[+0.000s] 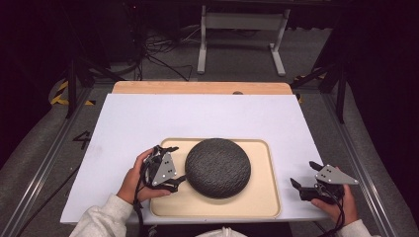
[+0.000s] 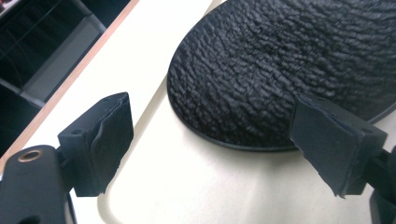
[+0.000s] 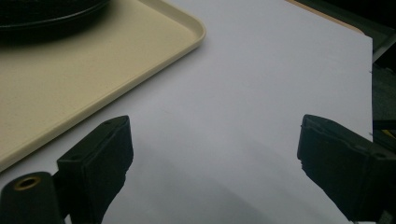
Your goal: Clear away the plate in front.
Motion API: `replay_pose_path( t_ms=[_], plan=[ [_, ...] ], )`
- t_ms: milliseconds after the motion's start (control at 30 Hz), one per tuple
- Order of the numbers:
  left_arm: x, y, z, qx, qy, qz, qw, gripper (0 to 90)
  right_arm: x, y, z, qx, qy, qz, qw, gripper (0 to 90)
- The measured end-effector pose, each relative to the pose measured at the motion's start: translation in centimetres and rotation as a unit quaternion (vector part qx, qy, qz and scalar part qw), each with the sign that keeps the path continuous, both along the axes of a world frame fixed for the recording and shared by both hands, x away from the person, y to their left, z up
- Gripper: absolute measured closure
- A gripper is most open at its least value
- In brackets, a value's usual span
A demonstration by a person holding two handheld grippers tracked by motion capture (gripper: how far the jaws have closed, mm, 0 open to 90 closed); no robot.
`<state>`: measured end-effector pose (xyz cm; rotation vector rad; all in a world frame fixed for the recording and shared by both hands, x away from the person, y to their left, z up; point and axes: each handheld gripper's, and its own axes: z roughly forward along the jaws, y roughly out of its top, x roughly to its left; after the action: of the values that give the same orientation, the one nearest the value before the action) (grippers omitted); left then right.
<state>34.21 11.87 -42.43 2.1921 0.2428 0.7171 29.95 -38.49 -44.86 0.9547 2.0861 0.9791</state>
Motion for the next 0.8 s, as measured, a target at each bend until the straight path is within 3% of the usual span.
replay_pose_path(
  t_ms=[800],
  plan=[
    [1.5, 4.9, -1.6, 0.005, 0.031, 0.065, 0.9974, 14.7, 0.0, 0.1, 0.0, -0.003, 0.002, 0.001, 1.0, 11.0]
  ],
)
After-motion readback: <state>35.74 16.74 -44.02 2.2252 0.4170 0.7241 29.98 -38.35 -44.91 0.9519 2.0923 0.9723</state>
